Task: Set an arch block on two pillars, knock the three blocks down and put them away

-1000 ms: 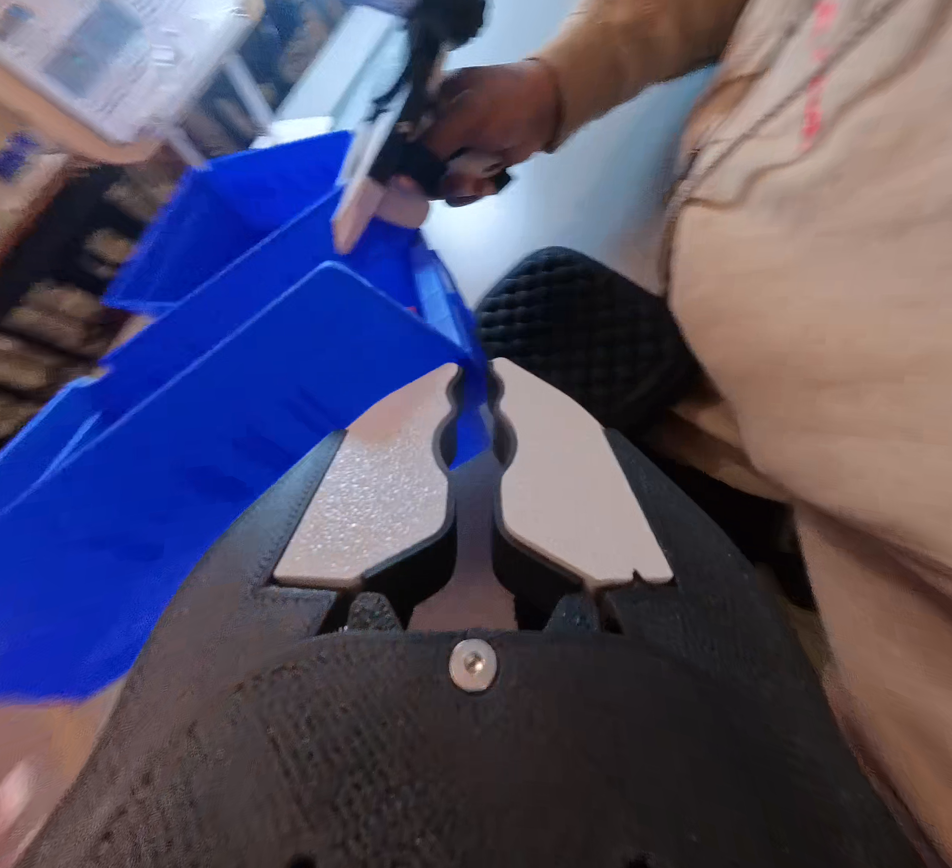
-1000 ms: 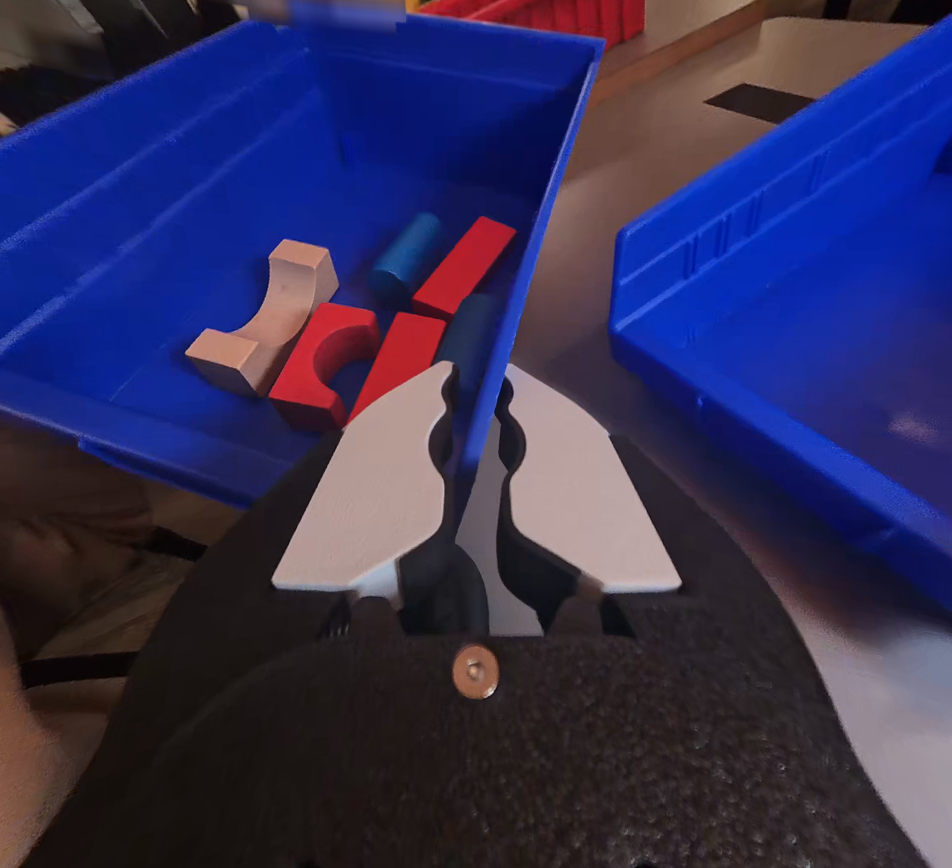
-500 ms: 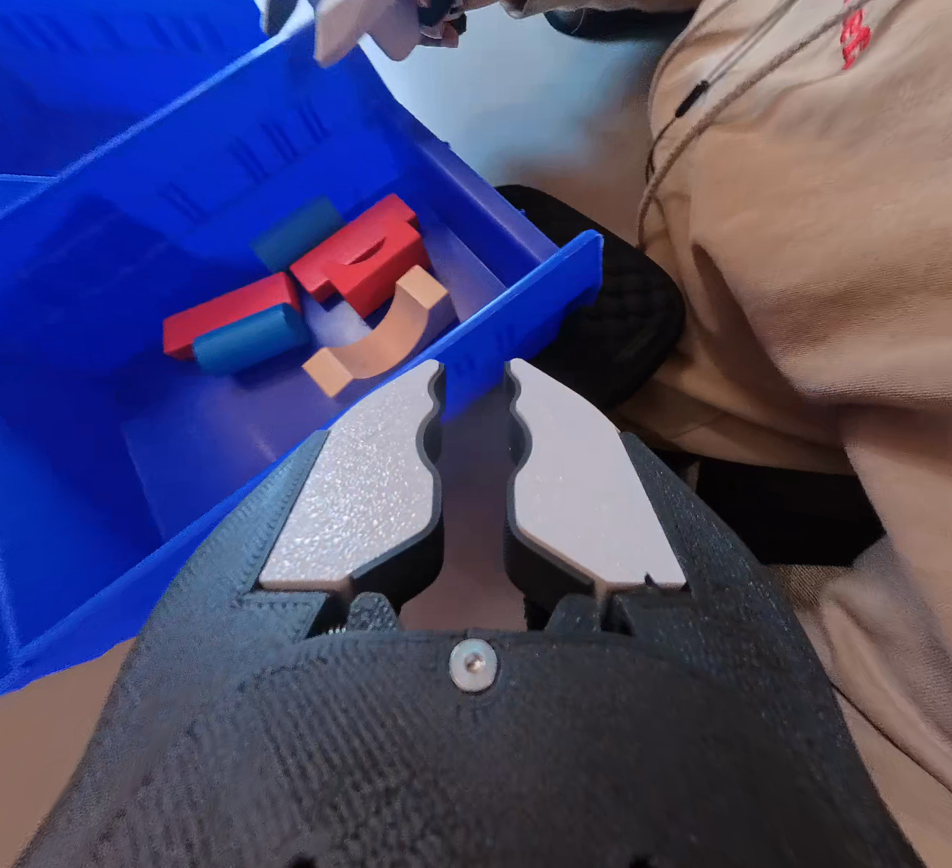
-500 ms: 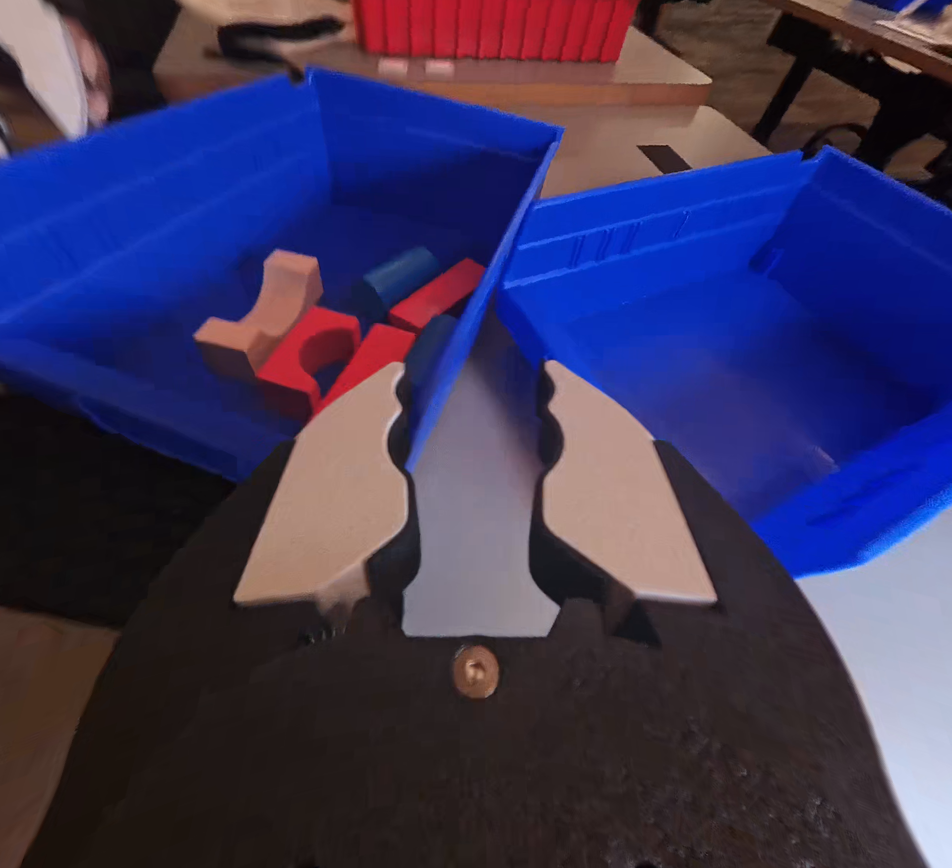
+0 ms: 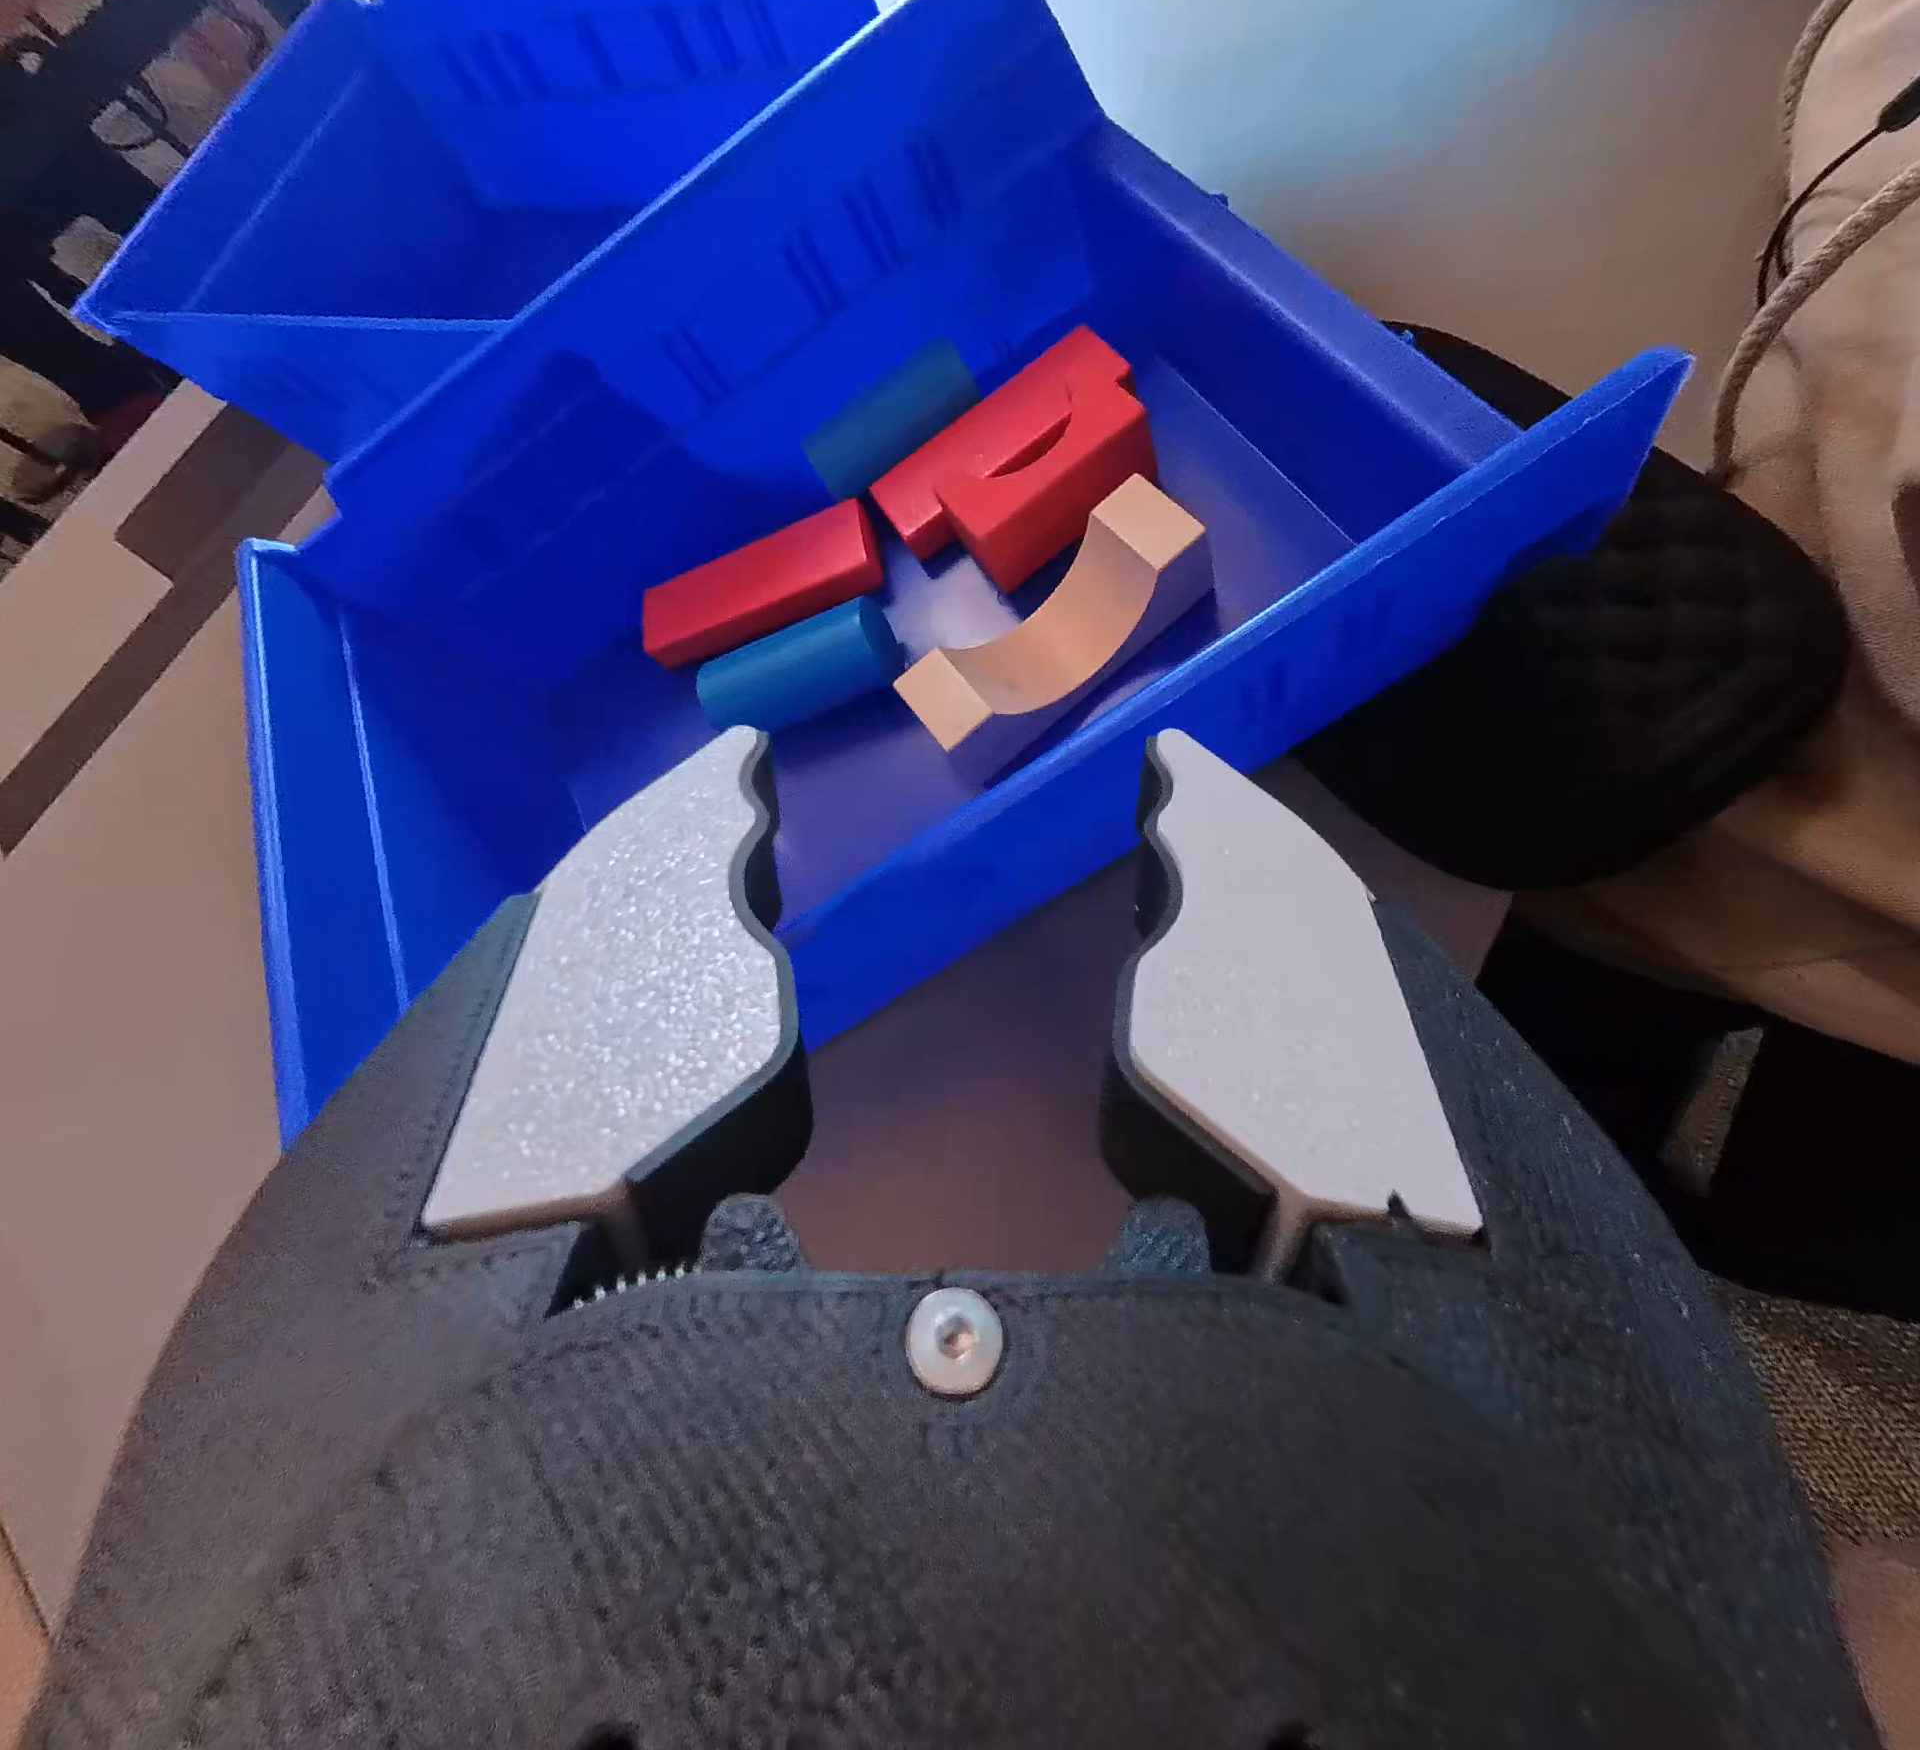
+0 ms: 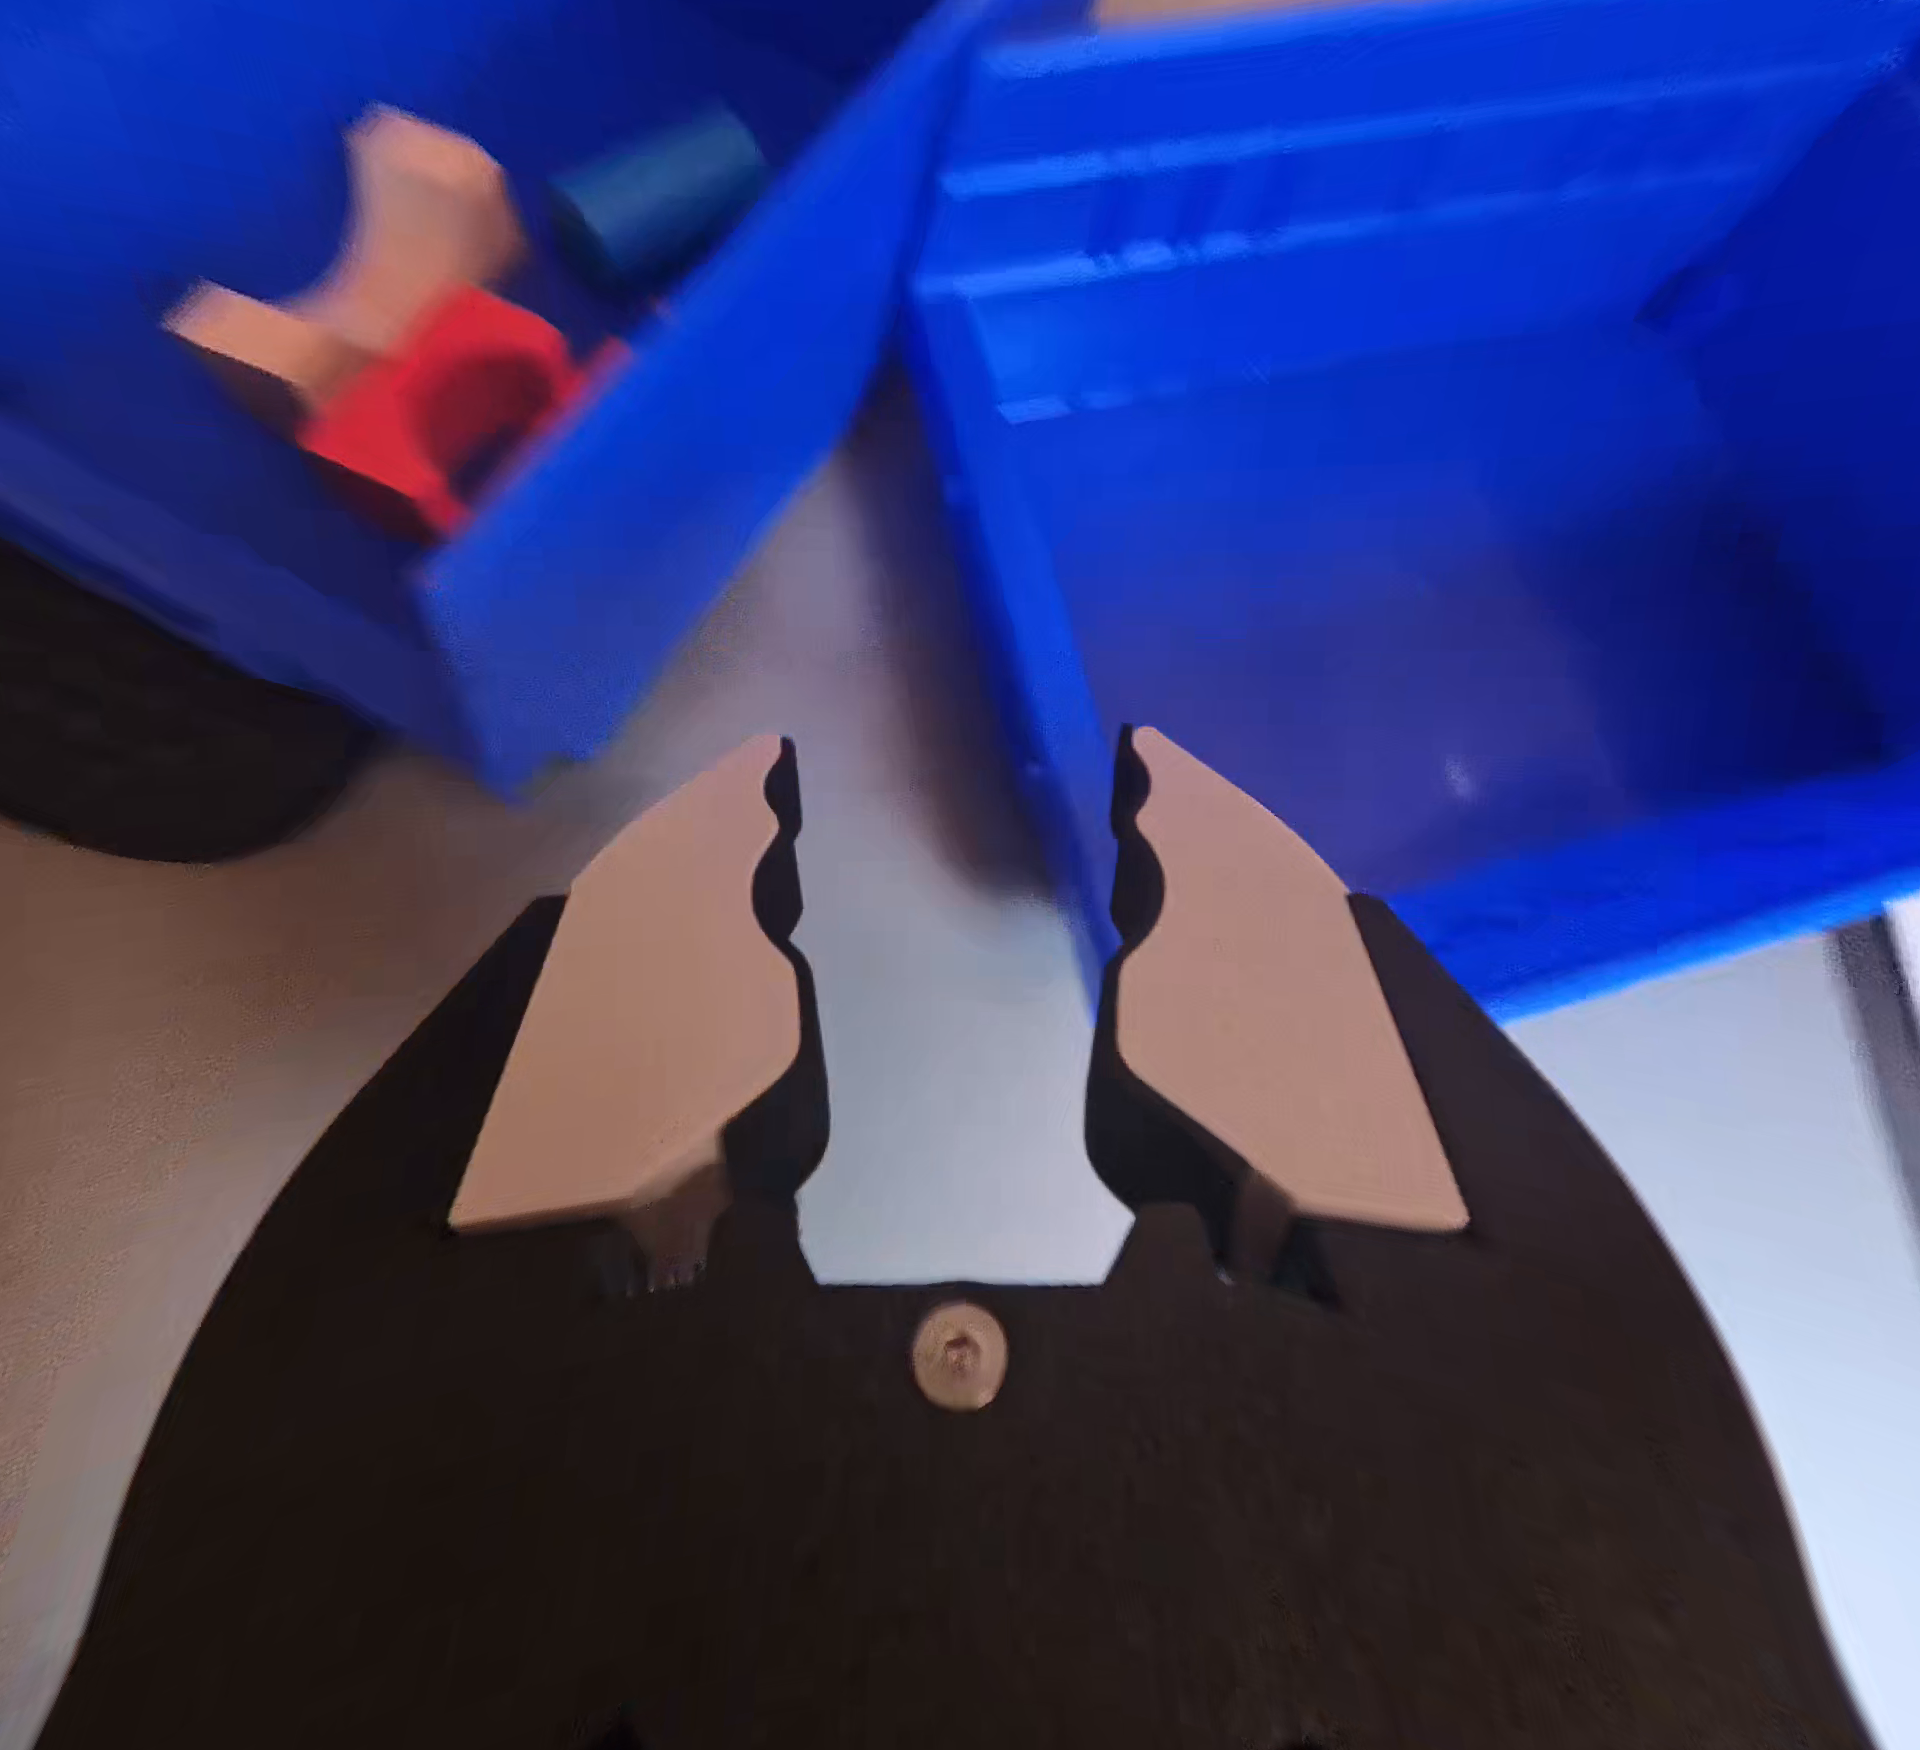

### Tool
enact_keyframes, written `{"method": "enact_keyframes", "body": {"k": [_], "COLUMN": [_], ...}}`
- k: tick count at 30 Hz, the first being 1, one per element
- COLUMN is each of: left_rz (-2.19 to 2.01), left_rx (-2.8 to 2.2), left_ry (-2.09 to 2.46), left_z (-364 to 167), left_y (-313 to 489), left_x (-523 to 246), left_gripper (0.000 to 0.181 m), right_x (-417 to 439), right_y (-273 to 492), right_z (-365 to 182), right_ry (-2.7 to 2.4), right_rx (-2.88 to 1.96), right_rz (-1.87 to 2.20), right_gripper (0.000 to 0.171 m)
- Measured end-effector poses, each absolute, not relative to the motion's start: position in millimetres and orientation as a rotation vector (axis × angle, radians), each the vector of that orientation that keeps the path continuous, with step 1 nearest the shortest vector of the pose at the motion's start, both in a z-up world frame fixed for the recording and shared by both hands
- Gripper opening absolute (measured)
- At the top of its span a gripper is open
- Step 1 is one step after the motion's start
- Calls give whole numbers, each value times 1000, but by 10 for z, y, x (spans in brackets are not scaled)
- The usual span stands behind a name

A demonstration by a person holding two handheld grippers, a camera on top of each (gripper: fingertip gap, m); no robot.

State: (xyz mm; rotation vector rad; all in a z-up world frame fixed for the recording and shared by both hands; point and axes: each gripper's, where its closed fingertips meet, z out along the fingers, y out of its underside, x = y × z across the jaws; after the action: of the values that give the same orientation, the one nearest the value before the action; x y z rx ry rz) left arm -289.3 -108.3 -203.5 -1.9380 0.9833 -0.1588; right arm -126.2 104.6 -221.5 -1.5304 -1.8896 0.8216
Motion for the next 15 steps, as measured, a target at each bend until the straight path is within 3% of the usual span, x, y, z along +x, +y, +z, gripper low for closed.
{"method": "enact_keyframes", "body": {"k": [1, 8, 10, 11, 15], "left_rz": [-160, -107, -99, -95, -26], "left_rx": [-1948, -1964, -1952, -1943, -1930], "left_ry": [984, 1033, 1088, 1125, 1278], "left_z": [-2038, -2029, -2015, -2016, -2101], "left_y": [-1087, -1168, -1210, -1229, -1209], "left_x": [-2889, -2809, -2703, -2632, -2379], "left_gripper": [67, 66, 69, 71, 73], "right_x": [-1282, -1377, -1369, -1356, -1116], "right_y": [1143, 1410, 1509, 1566, 1529], "right_z": [-2323, -2869, -2940, -2930, -2927], "right_ry": [-1918, -2093, -2082, -2054, -2057], "right_rx": [-1544, -1495, -1462, -1446, -1510], "right_rz": [687, -21, -142, -191, -220], "right_gripper": [51, 54, 47, 34, 34]}}
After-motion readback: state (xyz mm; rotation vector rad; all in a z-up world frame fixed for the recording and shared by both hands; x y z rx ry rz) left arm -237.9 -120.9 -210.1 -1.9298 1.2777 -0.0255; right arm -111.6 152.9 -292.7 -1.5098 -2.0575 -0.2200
